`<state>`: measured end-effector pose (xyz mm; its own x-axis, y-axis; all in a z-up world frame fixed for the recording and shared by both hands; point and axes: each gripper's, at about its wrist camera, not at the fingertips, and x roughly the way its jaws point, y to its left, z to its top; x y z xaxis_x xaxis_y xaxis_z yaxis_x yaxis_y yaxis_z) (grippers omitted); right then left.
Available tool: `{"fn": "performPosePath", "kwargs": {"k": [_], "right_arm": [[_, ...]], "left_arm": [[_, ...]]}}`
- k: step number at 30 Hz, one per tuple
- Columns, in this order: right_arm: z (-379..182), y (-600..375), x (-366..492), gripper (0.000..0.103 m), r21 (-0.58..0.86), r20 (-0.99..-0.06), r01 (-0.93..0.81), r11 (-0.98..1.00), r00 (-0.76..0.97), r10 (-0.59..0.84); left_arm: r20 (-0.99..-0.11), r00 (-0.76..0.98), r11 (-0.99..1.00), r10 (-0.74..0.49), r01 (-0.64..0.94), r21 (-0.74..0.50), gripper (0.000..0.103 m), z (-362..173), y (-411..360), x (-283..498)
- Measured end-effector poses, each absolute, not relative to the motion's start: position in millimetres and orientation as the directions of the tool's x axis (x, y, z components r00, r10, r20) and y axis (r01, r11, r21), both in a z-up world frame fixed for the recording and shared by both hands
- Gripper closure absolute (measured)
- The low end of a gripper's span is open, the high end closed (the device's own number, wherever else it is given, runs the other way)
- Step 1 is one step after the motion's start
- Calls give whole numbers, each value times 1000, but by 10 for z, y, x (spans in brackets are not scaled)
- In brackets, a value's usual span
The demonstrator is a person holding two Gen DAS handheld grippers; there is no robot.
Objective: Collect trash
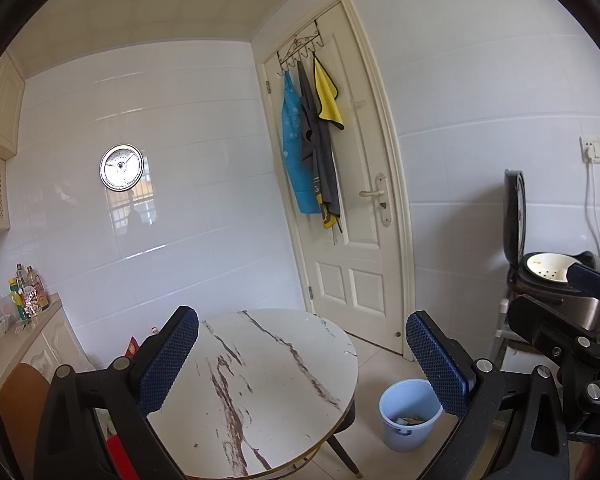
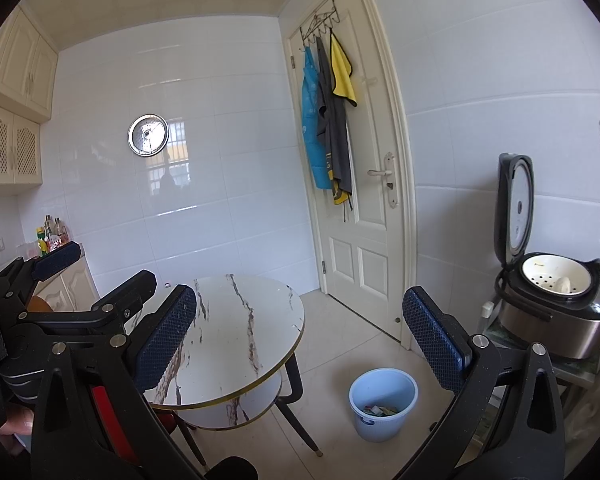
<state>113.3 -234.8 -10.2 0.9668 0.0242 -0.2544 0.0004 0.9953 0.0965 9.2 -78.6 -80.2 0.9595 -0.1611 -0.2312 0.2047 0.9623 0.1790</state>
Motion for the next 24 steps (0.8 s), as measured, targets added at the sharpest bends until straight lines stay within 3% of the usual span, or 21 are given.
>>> {"fn": "performPosePath", "kwargs": {"k": [24], "right_arm": [[-150,-2329,1193,0,87,-266,8,996,964,16]], "left_arm": [[-251,954,966,-166,209,155,1,-821,-777,201]]}}
